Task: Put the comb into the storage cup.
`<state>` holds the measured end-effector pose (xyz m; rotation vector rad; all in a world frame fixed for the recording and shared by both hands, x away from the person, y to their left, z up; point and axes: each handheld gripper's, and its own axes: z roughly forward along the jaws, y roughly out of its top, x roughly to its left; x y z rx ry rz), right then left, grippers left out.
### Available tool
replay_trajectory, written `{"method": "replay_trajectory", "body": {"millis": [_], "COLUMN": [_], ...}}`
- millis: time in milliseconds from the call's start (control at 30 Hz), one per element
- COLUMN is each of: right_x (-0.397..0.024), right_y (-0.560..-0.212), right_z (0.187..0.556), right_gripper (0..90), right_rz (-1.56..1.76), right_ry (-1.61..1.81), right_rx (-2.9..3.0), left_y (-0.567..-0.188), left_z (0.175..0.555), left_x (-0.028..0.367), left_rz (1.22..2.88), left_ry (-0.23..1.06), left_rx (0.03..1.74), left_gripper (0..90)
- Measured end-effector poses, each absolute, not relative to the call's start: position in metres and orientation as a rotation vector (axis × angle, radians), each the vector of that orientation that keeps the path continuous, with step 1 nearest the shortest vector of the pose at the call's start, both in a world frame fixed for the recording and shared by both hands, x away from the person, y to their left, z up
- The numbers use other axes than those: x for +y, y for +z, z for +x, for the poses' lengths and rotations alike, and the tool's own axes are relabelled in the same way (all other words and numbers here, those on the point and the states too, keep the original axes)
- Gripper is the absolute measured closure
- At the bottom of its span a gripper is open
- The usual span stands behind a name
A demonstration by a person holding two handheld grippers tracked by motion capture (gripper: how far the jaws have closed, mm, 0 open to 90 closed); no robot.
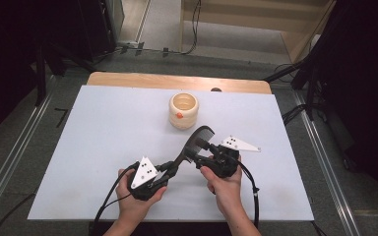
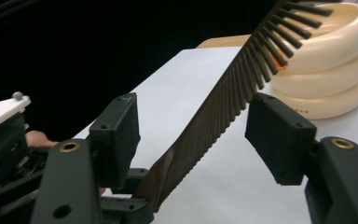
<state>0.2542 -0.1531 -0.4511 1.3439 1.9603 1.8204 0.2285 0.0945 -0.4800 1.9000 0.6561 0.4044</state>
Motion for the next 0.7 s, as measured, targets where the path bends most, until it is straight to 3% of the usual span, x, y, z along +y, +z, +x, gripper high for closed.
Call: {"method": "replay_trajectory", "body": {"millis": [700], "right_x": [-0.159], "right_y": [-0.460], "right_z": [0.252], "right_gripper": [64.8], "right_rz": [1.442], "right_ry": [1.916], "right_rx": [1.897], "left_y": [-0.483], "left_z": [0.219], "left_x": [0.084], "left_rz": [1.906], "left_ry": [0.488], "left_rx": [0.620], "left_gripper": [71.8]}}
